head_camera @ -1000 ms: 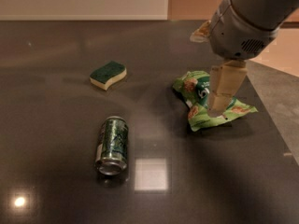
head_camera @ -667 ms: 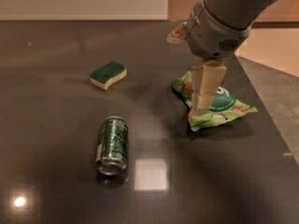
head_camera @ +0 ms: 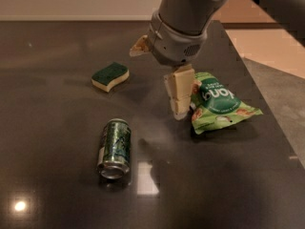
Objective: Pick green can
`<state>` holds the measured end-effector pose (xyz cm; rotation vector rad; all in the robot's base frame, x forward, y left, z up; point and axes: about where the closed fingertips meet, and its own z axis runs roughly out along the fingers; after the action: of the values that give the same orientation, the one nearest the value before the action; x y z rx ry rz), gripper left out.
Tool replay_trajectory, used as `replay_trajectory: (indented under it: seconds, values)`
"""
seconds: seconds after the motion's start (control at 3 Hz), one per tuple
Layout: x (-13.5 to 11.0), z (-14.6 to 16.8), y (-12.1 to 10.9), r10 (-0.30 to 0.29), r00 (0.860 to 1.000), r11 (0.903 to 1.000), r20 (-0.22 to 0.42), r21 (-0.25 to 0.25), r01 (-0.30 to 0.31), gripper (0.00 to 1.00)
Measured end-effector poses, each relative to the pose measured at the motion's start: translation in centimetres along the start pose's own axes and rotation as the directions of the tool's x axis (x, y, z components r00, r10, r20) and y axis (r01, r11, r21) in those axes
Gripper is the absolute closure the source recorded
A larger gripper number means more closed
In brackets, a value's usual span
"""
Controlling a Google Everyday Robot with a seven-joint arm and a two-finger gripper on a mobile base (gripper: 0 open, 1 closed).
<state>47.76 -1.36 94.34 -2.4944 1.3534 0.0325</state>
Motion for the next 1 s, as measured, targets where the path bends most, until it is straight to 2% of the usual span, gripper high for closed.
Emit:
replay_trajectory:
  seconds: [0.33, 0.67, 1.0]
  values:
    - [-1.7, 2.3, -0.6, -0.134, 0.991, 0.9895, 0.011, -0.053, 0.135, 0.0]
    - [-3.4, 4.4, -0.5, -0.276, 0.961, 0.9558, 0.022, -0.099, 0.277, 0.0]
    - [-4.6, 6.3, 0.0, -0.415, 0.909, 0.8985, 0.035, -0.142, 0.415, 0.0]
